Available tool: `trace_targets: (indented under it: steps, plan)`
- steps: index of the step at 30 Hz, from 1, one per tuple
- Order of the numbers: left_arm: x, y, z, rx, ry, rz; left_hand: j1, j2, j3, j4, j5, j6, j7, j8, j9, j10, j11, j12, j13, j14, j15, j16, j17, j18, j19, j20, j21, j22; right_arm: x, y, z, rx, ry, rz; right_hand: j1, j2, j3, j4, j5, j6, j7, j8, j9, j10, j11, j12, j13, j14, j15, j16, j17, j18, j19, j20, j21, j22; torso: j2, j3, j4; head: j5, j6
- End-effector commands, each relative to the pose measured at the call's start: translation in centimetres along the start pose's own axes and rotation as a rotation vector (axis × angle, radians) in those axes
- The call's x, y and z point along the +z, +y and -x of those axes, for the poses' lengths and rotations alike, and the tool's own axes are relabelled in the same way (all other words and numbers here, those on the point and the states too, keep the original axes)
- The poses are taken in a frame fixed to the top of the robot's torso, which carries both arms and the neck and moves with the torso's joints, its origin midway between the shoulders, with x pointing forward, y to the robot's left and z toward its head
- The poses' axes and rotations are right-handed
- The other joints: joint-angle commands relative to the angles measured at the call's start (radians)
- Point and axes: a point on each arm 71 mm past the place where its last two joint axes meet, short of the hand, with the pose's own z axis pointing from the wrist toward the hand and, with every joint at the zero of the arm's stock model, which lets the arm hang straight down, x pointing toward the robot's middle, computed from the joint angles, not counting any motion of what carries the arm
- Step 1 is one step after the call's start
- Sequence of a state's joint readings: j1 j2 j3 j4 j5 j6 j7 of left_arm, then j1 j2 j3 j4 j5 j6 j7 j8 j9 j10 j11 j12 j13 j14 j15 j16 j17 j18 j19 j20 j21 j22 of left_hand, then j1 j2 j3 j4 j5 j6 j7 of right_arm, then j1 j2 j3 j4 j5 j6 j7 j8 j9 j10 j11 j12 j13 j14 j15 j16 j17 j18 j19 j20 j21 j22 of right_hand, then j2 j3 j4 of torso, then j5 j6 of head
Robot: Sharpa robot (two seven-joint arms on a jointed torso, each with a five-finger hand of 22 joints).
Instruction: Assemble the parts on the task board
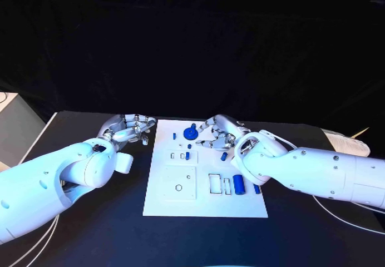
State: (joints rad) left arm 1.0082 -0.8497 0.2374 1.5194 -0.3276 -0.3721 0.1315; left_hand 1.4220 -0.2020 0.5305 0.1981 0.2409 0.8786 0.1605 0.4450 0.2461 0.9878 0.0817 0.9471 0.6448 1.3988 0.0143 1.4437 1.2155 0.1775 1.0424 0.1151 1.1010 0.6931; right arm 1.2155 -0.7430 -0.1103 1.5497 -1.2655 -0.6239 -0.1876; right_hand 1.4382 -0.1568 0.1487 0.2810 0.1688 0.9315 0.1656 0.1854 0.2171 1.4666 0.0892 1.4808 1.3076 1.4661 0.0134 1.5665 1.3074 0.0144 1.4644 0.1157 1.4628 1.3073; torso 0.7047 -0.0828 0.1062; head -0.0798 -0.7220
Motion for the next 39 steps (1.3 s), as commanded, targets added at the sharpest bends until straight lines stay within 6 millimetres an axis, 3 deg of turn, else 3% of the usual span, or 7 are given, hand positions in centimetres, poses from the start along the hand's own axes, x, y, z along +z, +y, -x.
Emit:
trace_targets:
  steps: [1,9,19,23,24,27,39]
  plan:
    - [0.7,0.5,-0.8,0.141,0.079,0.11,-0.033,-0.022,0.055,0.003,-0.001,-0.014,-0.011,0.069,0.04,0.147,-0.015,0.237,0.251,0.089,-0.012,0.068,0.159,-0.041,0.134,-0.01,0.145,0.206,0.0,-0.3,1.5,0.216,-0.025,0.076,0.011,-0.002,0.009,0.0,0.009,0.005,-0.001,0.008,0.002,0.011,-0.008,-0.003,0.188,0.105,-0.007,0.004,0.263,0.017,0.058,-0.008,-0.007,0.169,-0.014,0.0064,-0.0089,0.01,-0.012]
    - [2.9,-0.4,-1.7,0.408,0.209,0.247,-0.133,-0.016,0.01,0.076,-0.012,-0.03,-0.028,0.128,0.081,0.294,-0.028,0.382,0.454,0.148,-0.024,0.107,0.286,-0.074,0.247,-0.023,0.25,0.381,0.0,-3.5,6.0,0.302,-0.113,0.023,-0.001,-0.016,0.013,0.004,0.059,0.011,-0.006,0.029,0.011,0.015,-0.012,0.001,0.19,0.105,-0.012,0.004,0.263,0.018,0.056,-0.013,-0.012,0.165,-0.034,0.0151,-0.0118,0.026,-0.023]
    - [5.6,-1.4,-3.7,0.648,0.309,0.434,-0.163,-0.008,-0.007,0.092,-0.012,-0.041,-0.027,0.122,0.079,0.274,-0.03,0.355,0.419,0.139,-0.029,0.095,0.251,-0.072,0.251,-0.031,0.239,0.363,0.1,-6.4,9.1,0.343,-0.201,-0.014,-0.016,-0.029,0.031,0.003,0.068,0.004,-0.018,0.068,0.043,-0.123,-0.025,-0.158,0.059,0.05,-0.027,-0.11,0.086,0.077,-0.045,-0.026,-0.286,-0.046,-0.051,0.0233,-0.0146,0.04,-0.027]
    - [6.3,-1.2,-4.5,0.712,0.333,0.478,-0.192,-0.003,-0.026,0.092,-0.012,-0.089,-0.012,0.104,0.075,0.276,-0.017,0.347,0.408,0.14,-0.02,0.094,0.251,-0.076,0.266,-0.026,0.243,0.377,0.4,-7.4,9.7,0.357,-0.232,-0.024,-0.013,-0.037,0.056,0.004,0.068,-0.013,-0.02,0.09,0.06,-0.299,-0.025,-0.4,-0.141,-0.038,-0.028,-0.286,-0.114,0.133,-0.167,-0.028,-0.621,-0.297,-0.054,0.025,-0.0178,0.041,-0.024]
    - [6.6,-1.2,-4.8,0.737,0.336,0.489,-0.202,0.0,-0.034,0.093,-0.013,-0.089,-0.012,0.107,0.077,0.288,-0.017,0.356,0.424,0.143,-0.019,0.096,0.257,-0.079,0.277,-0.025,0.25,0.392,0.5,-7.8,9.9,0.363,-0.244,-0.031,-0.012,-0.043,0.078,0.005,0.067,-0.027,-0.015,0.098,0.068,-0.447,-0.022,-0.647,-0.348,-0.123,-0.023,-0.466,-0.281,0.169,-0.259,-0.022,-0.89,-0.5,-0.055,0.0254,-0.0189,0.039,-0.021]
    - [7.3,-1.1,-5.4,0.794,0.33,0.512,-0.216,0.003,-0.046,0.093,-0.013,-0.086,-0.014,0.114,0.081,0.3,-0.018,0.364,0.437,0.147,-0.019,0.1,0.272,-0.082,0.288,-0.024,0.257,0.405,0.8,-8.6,10.4,0.373,-0.266,-0.046,-0.011,-0.054,0.109,0.004,0.066,-0.051,-0.005,0.114,0.08,-0.483,-0.011,-0.767,-0.466,-0.245,-0.011,-0.754,-0.504,0.17,-0.277,-0.01,-1.005,-0.592,-0.058,0.0262,-0.0204,0.037,-0.019]
    - [9.3,-0.3,-7.9,0.879,0.343,0.557,-0.232,0.006,-0.076,0.093,-0.012,-0.07,-0.026,0.151,0.107,0.308,-0.028,0.371,0.449,0.153,-0.026,0.106,0.288,-0.085,0.3,-0.029,0.268,0.424,1.9,-10.4,10.6,0.393,-0.276,-0.077,-0.036,-0.086,0.194,-0.001,0.071,-0.089,0.034,0.104,0.085,-0.466,0.042,-1.149,-0.944,-0.368,0.06,-1.206,-0.646,0.169,-0.348,0.064,-1.345,-0.926,-0.079,0.0285,-0.0221,0.045,0.001]
